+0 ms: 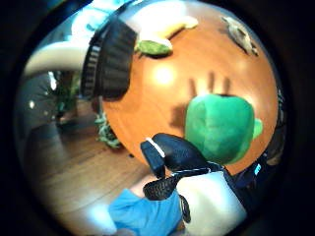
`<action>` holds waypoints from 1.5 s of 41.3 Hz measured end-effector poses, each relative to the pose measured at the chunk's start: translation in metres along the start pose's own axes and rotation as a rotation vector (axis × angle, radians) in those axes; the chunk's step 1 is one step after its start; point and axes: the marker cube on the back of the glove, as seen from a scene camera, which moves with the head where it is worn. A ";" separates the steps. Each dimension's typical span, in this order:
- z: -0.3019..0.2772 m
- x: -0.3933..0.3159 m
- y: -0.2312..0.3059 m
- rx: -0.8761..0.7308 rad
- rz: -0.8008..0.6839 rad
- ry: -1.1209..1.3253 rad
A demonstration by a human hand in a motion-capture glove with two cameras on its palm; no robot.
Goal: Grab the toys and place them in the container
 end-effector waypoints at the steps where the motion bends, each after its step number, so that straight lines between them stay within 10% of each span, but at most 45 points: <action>1: 0.005 0.000 0.003 -0.007 -0.006 0.001; 42: 0.091 -0.033 -0.014 0.009 -0.267 -0.157; 62: -0.014 -0.029 -0.032 0.217 -0.176 -0.091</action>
